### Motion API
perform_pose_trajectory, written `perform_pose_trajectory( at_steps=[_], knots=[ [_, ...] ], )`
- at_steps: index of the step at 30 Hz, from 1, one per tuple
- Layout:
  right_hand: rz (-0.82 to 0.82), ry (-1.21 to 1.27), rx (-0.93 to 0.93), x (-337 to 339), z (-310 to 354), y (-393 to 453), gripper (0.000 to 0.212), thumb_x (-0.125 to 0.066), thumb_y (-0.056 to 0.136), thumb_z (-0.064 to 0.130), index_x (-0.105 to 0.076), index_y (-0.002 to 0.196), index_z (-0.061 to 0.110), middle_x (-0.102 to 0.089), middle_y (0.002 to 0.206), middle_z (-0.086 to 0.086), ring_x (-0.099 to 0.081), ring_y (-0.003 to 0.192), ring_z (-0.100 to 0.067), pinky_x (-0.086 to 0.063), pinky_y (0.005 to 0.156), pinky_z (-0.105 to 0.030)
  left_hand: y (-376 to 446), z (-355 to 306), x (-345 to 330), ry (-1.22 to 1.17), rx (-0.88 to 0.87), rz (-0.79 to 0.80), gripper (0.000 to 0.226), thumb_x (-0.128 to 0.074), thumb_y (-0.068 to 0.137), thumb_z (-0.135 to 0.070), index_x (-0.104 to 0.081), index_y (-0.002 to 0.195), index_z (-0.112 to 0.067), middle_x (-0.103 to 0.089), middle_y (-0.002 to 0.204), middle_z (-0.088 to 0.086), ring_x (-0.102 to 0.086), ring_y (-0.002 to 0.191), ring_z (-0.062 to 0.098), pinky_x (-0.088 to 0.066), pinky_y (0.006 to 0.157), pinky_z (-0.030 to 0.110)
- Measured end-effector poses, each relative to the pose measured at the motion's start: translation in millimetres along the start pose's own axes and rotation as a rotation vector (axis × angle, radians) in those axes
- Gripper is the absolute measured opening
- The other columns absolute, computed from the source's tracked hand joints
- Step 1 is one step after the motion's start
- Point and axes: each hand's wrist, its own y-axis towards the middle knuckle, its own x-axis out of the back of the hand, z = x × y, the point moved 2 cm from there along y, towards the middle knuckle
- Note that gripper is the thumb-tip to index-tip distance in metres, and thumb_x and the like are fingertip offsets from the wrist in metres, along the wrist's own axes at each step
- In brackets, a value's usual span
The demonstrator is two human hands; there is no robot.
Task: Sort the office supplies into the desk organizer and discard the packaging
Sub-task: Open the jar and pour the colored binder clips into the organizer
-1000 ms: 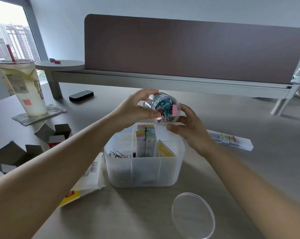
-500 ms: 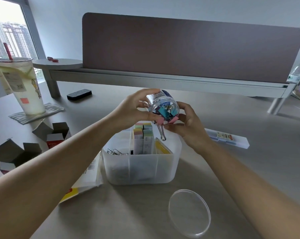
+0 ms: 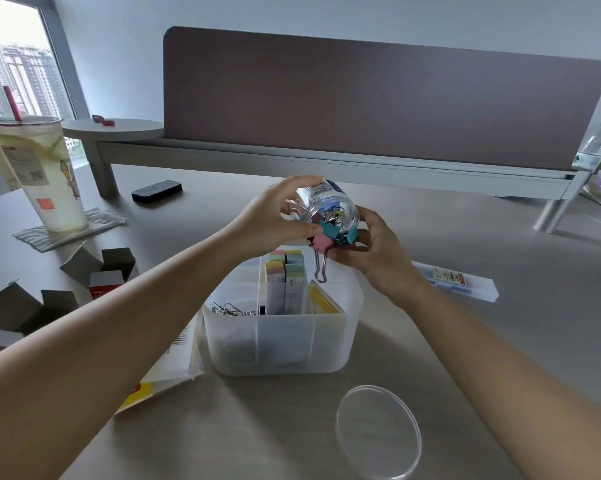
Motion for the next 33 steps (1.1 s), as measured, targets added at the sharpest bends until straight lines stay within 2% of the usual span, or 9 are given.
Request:
perform_pose_trajectory(
  at_steps=[3, 7, 10, 13, 15, 21, 28, 31, 33],
  knots=[
    [-0.005, -0.043, -0.003, -0.7, 1.0, 2.7, 0.065, -0.066, 0.077, 0.015, -0.032, 0.132, 0.016, -0.048, 0.127, -0.004, -0.045, 0.101, -0.011, -0.039, 0.084, -0.021, 2.5, 2.3, -0.1, 0.003, -0.004, -0.008, 0.065, -0.066, 0.073, 0.0, -0.041, 0.13, -0.018, -0.045, 0.108, -0.002, -0.05, 0.094, 0.018, -0.049, 0.08, 0.027],
    [0.004, -0.051, 0.005, -0.8, 3.1, 4.5, 0.066, -0.066, 0.077, 0.013, -0.031, 0.133, 0.016, -0.047, 0.132, -0.006, -0.044, 0.101, -0.01, -0.039, 0.081, -0.018, 3.8, 4.4, -0.1, -0.009, -0.002, -0.006, 0.066, -0.067, 0.072, 0.001, -0.041, 0.129, -0.018, -0.045, 0.107, -0.002, -0.051, 0.09, 0.014, -0.05, 0.07, 0.017],
    [0.027, -0.064, -0.001, -1.3, 1.6, 2.7, 0.069, -0.067, 0.076, 0.01, -0.029, 0.133, 0.018, -0.047, 0.132, -0.006, -0.044, 0.102, -0.011, -0.042, 0.079, -0.018, 2.2, 6.2, 1.6, -0.049, 0.02, -0.004, 0.066, -0.068, 0.071, 0.001, -0.041, 0.127, -0.02, -0.046, 0.099, -0.009, -0.05, 0.092, 0.012, -0.049, 0.062, 0.009],
    [0.074, -0.032, 0.001, -1.4, 0.8, -1.5, 0.07, -0.068, 0.074, 0.008, -0.03, 0.131, 0.02, -0.05, 0.128, -0.008, -0.05, 0.105, -0.017, -0.046, 0.076, -0.018, -1.0, 7.7, 3.8, -0.087, 0.036, -0.006, 0.063, -0.068, 0.072, 0.001, -0.042, 0.123, -0.025, -0.045, 0.095, -0.014, -0.049, 0.092, 0.011, -0.049, 0.06, 0.009],
    [0.089, -0.037, -0.012, -1.5, 0.6, -2.8, 0.071, -0.068, 0.074, 0.007, -0.03, 0.132, 0.021, -0.051, 0.128, -0.009, -0.051, 0.107, -0.019, -0.047, 0.08, -0.023, -2.9, 7.2, 4.8, -0.089, 0.037, -0.01, 0.062, -0.066, 0.073, 0.001, -0.041, 0.125, -0.022, -0.045, 0.094, -0.015, -0.05, 0.088, 0.012, -0.05, 0.058, 0.009],
    [0.11, -0.058, -0.044, -3.0, 1.7, -3.9, 0.072, -0.069, 0.074, 0.008, -0.029, 0.133, 0.022, -0.048, 0.131, -0.008, -0.049, 0.109, -0.017, -0.045, 0.093, -0.035, -7.0, 6.9, 7.6, -0.099, 0.031, -0.038, 0.063, -0.067, 0.071, 0.002, -0.043, 0.124, -0.022, -0.044, 0.091, -0.018, -0.05, 0.083, 0.009, -0.049, 0.058, 0.008],
    [0.105, -0.029, -0.085, -0.3, 1.5, -5.0, 0.068, -0.068, 0.075, 0.016, -0.031, 0.131, 0.025, -0.051, 0.127, -0.009, -0.051, 0.106, -0.019, -0.045, 0.091, -0.037, -6.5, 8.0, 5.1, -0.132, 0.032, -0.033, 0.062, -0.07, 0.069, 0.002, -0.042, 0.112, -0.033, -0.045, 0.093, -0.016, -0.047, 0.098, 0.015, -0.049, 0.06, 0.009],
    [0.078, -0.011, -0.087, 0.7, 0.5, -5.0, 0.065, -0.068, 0.075, 0.016, -0.033, 0.129, 0.024, -0.055, 0.122, -0.009, -0.054, 0.107, -0.022, -0.047, 0.094, -0.041, -5.8, 7.5, 3.6, -0.144, 0.034, -0.033, 0.066, -0.07, 0.068, 0.002, -0.04, 0.117, -0.03, -0.046, 0.092, -0.015, -0.048, 0.096, 0.013, -0.049, 0.061, 0.009],
    [0.072, 0.0, -0.081, 0.5, -0.1, -4.9, 0.066, -0.068, 0.075, 0.015, -0.033, 0.13, 0.024, -0.056, 0.119, -0.008, -0.055, 0.107, -0.022, -0.047, 0.093, -0.038, -5.7, 7.5, 3.8, -0.144, 0.039, -0.04, 0.073, -0.07, 0.068, 0.002, -0.036, 0.127, -0.025, -0.045, 0.093, -0.015, -0.049, 0.091, 0.01, -0.049, 0.062, 0.008]
  ],
)
